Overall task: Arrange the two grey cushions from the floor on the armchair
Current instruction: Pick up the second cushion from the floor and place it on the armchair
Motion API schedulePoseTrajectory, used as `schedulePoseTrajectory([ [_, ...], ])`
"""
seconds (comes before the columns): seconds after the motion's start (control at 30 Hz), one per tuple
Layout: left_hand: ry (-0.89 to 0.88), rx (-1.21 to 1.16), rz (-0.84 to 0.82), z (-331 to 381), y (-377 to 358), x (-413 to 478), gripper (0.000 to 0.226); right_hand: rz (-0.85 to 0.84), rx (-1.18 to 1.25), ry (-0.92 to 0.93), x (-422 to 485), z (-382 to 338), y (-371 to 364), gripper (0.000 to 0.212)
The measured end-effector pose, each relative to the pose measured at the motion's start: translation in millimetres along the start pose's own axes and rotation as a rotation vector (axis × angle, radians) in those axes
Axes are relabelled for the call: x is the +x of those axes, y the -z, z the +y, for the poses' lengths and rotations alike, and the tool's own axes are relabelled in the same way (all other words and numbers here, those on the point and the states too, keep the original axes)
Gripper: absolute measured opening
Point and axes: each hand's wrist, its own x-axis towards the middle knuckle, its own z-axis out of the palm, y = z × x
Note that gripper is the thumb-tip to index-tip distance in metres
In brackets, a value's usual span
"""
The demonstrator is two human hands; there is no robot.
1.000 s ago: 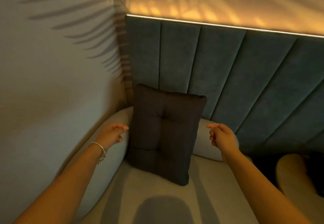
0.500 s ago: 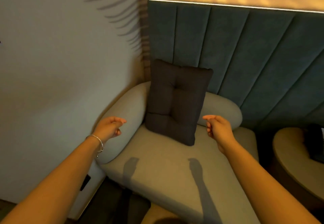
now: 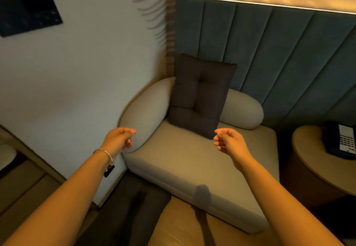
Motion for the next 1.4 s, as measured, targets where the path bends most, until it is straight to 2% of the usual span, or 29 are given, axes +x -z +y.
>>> schedulePoseTrajectory([
  [0.33,0.177,-0.192,0.261,-76.8,81.8,-141.9,0.017,-0.192,-0.095,-0.053,-87.1,62.3,-44.8,0.013],
  [0.6,0.281,-0.275,0.476,-136.8,188.9,-207.4,0.015,-0.383,-0.185,-0.109,-125.5,104.7,-138.4,0.010],
  [0.7,0.307,-0.274,0.457,-157.3,225.2,-209.0,0.011,-0.431,-0.196,-0.143,-121.0,118.0,-180.7,0.022],
  [0.87,0.381,-0.286,0.547,-191.3,266.5,-194.6,0.016,-0.464,-0.211,-0.186,-114.3,157.3,-237.4,0.014],
  [1.03,0.476,-0.300,0.493,-224.6,278.5,-177.5,0.015,-0.495,-0.250,-0.246,-106.3,189.0,-257.7,0.011],
  [1.17,0.529,-0.332,0.542,-260.9,276.5,-153.1,0.022,-0.484,-0.321,-0.264,-79.7,220.5,-269.1,0.013],
  [1.3,0.540,-0.291,0.543,-333.7,265.3,-119.1,0.023,-0.491,-0.400,-0.276,-37.3,293.3,-280.2,0.009],
  [1.4,0.567,-0.283,0.532,-425.2,248.4,-79.8,0.022,-0.477,-0.452,-0.287,8.7,382.3,-288.7,0.011],
])
